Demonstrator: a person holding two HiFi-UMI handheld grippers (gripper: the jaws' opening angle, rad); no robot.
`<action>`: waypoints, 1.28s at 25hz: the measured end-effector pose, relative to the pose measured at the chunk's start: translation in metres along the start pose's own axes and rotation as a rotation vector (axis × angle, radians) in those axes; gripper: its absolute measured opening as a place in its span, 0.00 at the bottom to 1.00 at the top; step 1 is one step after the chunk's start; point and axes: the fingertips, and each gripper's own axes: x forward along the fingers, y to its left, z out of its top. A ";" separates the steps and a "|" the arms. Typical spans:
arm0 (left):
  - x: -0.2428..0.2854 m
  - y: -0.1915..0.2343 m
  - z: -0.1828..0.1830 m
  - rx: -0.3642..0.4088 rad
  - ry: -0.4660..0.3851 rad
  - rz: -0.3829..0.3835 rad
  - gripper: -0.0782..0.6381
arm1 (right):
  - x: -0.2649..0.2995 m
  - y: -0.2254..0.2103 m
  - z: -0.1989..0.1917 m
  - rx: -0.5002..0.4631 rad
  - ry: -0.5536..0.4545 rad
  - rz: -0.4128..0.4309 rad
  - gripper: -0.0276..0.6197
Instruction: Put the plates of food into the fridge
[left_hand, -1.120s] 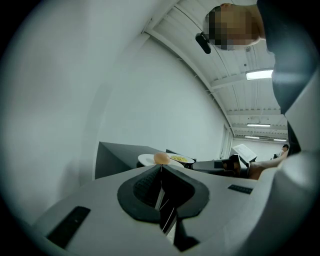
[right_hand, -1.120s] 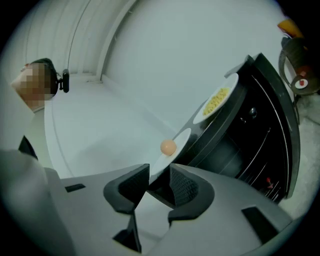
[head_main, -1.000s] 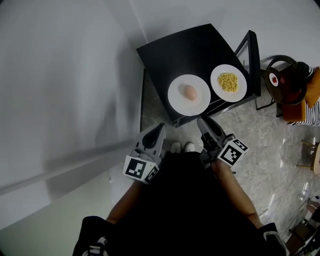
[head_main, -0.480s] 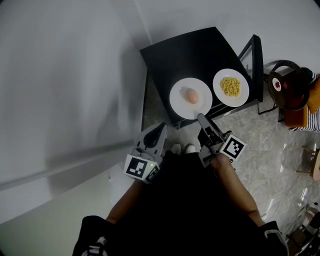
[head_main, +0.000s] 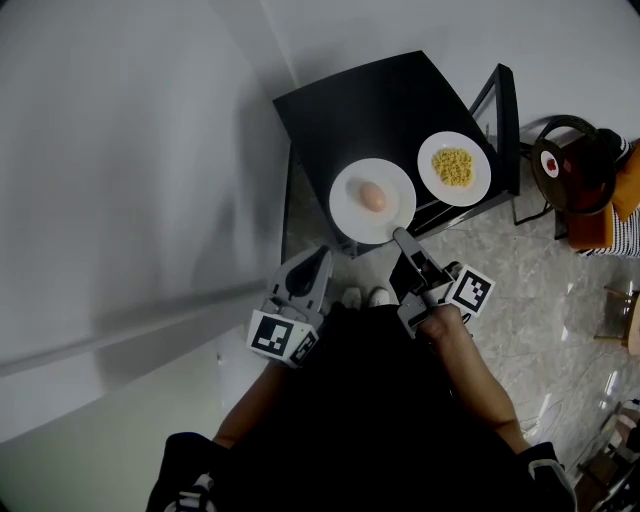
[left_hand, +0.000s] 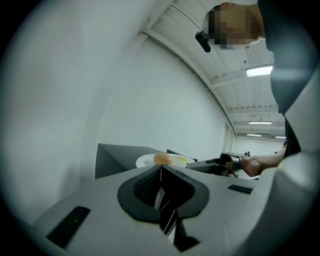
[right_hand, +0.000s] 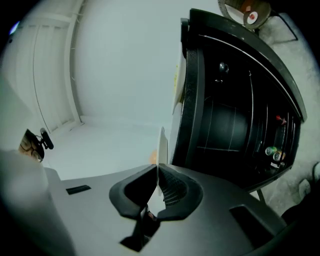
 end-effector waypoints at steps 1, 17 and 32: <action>-0.001 -0.002 -0.001 -0.001 0.001 -0.003 0.14 | -0.003 -0.001 -0.001 0.023 -0.003 -0.002 0.09; -0.008 -0.016 -0.007 -0.006 0.011 -0.024 0.14 | -0.064 0.002 -0.014 0.213 -0.071 0.057 0.09; 0.003 -0.019 -0.019 -0.016 0.038 -0.054 0.14 | -0.126 -0.010 -0.020 0.225 -0.090 0.100 0.09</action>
